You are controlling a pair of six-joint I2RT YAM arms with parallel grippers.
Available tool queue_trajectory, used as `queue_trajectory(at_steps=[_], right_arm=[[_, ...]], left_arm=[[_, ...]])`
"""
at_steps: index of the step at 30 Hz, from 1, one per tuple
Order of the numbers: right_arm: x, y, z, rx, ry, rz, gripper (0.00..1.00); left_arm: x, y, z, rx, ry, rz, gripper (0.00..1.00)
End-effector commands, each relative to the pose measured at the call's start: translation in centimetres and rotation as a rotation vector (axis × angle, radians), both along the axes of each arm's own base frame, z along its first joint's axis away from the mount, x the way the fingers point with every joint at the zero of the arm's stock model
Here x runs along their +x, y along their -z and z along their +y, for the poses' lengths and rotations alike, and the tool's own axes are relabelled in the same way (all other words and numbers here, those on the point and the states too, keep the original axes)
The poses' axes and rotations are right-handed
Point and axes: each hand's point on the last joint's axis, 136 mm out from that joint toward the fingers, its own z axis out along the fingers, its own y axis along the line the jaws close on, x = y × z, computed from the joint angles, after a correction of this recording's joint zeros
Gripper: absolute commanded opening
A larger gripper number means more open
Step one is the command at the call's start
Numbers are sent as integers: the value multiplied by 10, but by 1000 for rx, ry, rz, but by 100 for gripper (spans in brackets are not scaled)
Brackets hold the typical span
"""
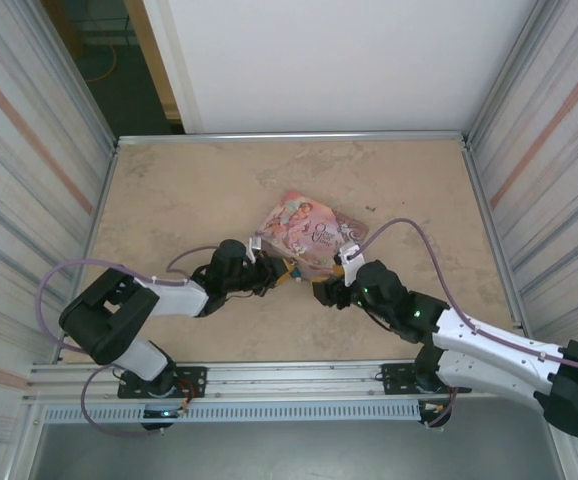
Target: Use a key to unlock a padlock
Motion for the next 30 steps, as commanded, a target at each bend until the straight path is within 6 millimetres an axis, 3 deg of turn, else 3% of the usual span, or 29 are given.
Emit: queue_trajectory(at_steps=[1,7,16,19,30], right_arm=[[1,-9,-5,-186,-46,-178,66],[-17,0,16,-499,-206,-493,72],[-14,27,36,-753,-249,-627,72],[-12,34,43,-786,-253,-639,71],[-8,52,60,-758,-245,-611,49]], left_arm=[[6,-24,-3,-13,4,-54,0],[5,-27,-4,-25,2,-29,0],[2,-27,-3,-18,5,-8,0],[2,-27,-3,-18,2,-7,0],[0,-28,-2,-19,6,-8,0]])
